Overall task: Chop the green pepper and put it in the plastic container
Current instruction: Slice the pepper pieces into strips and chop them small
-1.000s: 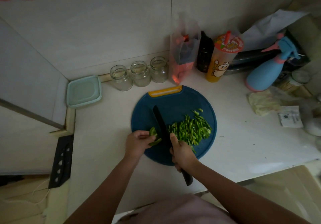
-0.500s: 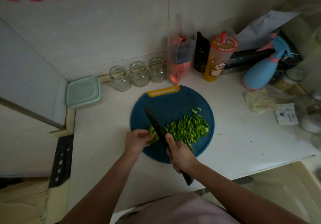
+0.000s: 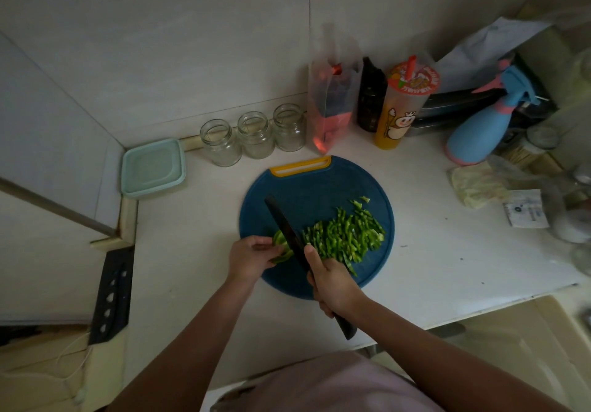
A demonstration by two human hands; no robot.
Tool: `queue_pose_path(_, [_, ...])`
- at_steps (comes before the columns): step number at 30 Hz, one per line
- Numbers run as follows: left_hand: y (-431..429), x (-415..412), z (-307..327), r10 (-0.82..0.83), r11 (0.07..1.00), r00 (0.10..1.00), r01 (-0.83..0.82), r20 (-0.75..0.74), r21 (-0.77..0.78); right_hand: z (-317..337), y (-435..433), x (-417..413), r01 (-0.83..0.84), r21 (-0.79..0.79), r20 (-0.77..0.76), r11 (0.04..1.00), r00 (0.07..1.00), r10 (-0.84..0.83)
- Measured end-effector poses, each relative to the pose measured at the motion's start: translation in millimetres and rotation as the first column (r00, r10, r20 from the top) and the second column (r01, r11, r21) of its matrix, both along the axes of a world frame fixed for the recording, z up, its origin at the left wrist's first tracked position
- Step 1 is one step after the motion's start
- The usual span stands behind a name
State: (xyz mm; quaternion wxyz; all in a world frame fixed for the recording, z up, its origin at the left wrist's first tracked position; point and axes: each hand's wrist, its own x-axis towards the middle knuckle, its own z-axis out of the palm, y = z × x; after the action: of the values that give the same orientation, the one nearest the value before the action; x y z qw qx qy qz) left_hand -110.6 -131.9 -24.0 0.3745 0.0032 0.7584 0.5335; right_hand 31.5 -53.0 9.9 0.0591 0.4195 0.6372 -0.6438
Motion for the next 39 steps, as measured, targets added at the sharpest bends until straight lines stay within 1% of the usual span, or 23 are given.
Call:
queue_pose_path(9, [1, 0, 2, 0.011, 1.000, 1.000, -0.011, 0.007, -0.001, -4, -1, -1, -0.011, 0.018, 0.007, 1.000, 1.000, 0.010])
queue_pose_path(15, [3, -1, 4, 0.009, 0.999, 1.000, -0.008, 0.016, -0.031, -7, -2, -1, -0.019, 0.019, 0.027, 1.000, 0.999, 0.019])
queue_pose_path(19, [4, -2, 5, 0.002, 0.999, 1.000, -0.002, 0.008, -0.045, -10, -3, -2, -0.001, -0.015, 0.044, 1.000, 0.999, 0.002])
queue_pose_path(25, [4, -3, 4, 0.025, 0.998, 0.999, -0.023, 0.040, -0.053, -15, -7, -5, 0.000, -0.031, 0.066, 1.000, 0.998, 0.003])
queue_pose_path(27, [4, -3, 4, 0.025, 0.998, 0.999, -0.022, 0.038, -0.062, -16, -8, -6, -0.005, 0.000, 0.064, 1.000, 0.998, 0.005])
queue_pose_path(32, [5, -6, 4, 0.006, 0.996, 1.000, -0.003, 0.029, -0.094, -9, -9, -8, -0.117, 0.215, 0.071, 0.970, 0.992, 0.104])
queue_pose_path(35, [7, -8, 3, 0.006, 0.992, 0.999, 0.000, 0.048, -0.123, -9, -11, -12, -0.165, 0.268, 0.102, 0.949, 0.985, 0.142])
queue_pose_path(37, [8, -10, 3, 0.013, 0.992, 0.998, -0.004, 0.065, -0.128, -8, -13, -15, -0.255, 0.308, 0.148, 0.916, 0.964, 0.219])
queue_pose_path(39, [9, -10, 2, 0.008, 0.991, 0.997, 0.001, 0.074, -0.130, -10, -13, -17, -0.300, 0.303, 0.168, 0.905, 0.951, 0.259])
